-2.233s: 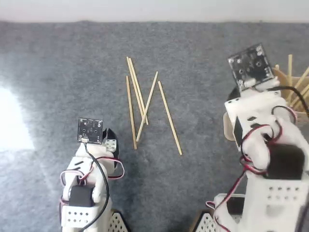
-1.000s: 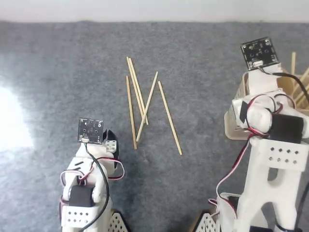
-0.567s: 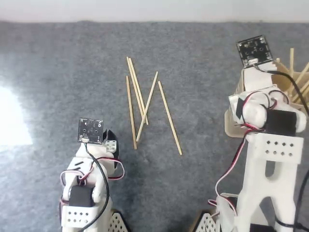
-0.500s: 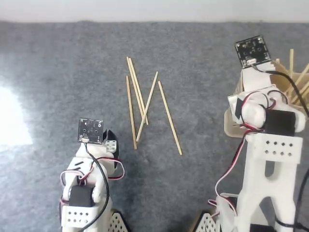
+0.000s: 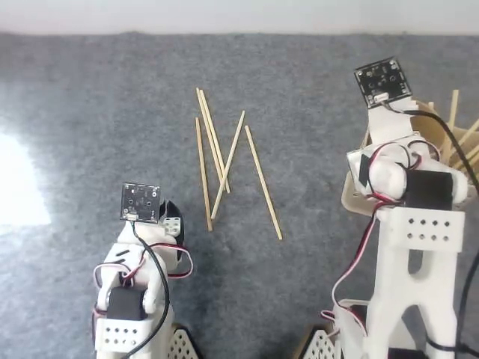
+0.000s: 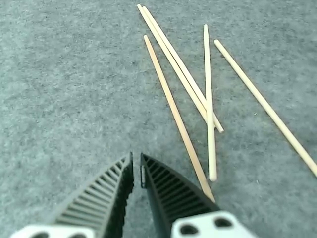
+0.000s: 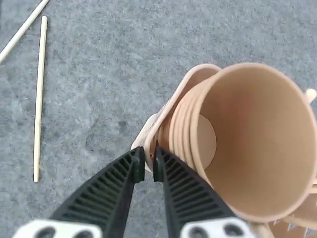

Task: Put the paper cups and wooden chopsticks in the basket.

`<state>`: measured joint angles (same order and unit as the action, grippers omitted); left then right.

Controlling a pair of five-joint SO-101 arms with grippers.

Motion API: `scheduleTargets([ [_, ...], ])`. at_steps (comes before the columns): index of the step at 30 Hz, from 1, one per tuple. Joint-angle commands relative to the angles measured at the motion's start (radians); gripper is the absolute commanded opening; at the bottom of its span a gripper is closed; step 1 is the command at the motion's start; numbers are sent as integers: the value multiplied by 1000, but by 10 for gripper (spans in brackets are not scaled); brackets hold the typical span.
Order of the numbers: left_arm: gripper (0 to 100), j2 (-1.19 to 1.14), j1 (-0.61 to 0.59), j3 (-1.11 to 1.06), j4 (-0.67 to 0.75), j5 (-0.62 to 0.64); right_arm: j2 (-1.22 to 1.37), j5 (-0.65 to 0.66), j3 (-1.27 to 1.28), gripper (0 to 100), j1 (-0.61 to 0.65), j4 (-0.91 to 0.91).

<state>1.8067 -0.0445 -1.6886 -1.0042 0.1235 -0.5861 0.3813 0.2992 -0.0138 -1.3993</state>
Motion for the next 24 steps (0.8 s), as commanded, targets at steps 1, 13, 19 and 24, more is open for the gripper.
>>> scheduleTargets([
  [1,22,8,3,5,-2,-12,8,66,83,31,21,4],
  [13,22,8,3,5,-2,-14,7,81,169,7,22,56],
  [19,22,8,3,5,-2,-14,-4,81,164,7,33,58],
  [24,22,8,3,5,-2,-14,-5,77,155,7,113,62],
])
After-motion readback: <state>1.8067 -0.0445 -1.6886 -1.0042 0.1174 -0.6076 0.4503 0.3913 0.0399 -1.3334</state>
